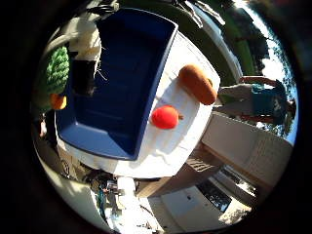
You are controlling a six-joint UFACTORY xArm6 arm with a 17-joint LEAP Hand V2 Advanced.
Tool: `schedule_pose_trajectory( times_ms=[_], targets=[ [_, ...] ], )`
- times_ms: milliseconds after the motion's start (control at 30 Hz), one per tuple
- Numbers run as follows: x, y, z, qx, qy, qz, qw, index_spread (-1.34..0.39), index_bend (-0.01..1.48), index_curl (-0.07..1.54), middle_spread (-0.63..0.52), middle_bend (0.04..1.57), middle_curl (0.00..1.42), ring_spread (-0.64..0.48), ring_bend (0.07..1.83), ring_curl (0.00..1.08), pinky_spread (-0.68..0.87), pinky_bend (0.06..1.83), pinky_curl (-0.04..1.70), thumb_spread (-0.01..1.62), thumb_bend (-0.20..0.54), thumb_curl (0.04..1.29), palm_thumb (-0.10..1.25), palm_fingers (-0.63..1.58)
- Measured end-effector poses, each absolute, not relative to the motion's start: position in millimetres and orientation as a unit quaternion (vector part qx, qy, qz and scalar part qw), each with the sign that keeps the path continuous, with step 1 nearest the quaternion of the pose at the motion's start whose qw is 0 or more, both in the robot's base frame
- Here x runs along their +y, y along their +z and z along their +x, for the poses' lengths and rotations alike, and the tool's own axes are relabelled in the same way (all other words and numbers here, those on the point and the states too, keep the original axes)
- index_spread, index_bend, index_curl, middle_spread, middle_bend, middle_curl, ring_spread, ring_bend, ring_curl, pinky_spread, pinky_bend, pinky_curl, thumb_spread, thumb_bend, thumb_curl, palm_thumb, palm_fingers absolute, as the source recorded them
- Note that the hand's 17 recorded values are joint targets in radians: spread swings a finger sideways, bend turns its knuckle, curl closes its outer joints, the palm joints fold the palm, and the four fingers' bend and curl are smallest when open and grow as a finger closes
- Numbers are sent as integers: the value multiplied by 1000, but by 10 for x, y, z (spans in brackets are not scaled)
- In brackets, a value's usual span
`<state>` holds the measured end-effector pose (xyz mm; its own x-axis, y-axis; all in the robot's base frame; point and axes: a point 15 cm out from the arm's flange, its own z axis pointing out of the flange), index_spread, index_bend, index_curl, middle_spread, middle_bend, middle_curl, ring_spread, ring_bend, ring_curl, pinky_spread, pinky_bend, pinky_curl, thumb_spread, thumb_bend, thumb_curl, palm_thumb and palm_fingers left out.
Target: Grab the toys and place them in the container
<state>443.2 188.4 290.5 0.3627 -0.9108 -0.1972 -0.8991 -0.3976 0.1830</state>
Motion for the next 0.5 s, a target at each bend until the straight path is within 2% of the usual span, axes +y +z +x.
schedule_pose_trajectory(
  times_ms=[67,133,200,367,500],
  targets=[
    [1875,2820,4447,-548,-140,824,29,-347,685,70,-35,379,662,168,908,572,326,1073,785,1214,-38,511,739,-128],
    [1834,2794,4426,-545,-145,825,37,-379,577,68,36,253,575,231,731,465,371,996,702,1192,-37,494,720,-233],
    [1780,2780,4343,-541,-157,825,52,-408,464,65,100,157,513,275,614,402,413,946,649,1174,-36,474,707,-247],
    [1612,2914,4401,-537,-156,828,46,-434,300,83,165,111,406,327,487,339,465,821,558,1144,-36,419,670,-184],
    [1283,3194,4481,-552,-137,822,22,-422,242,115,180,111,345,341,433,319,493,760,505,1133,-33,389,649,-132]
  ],
)
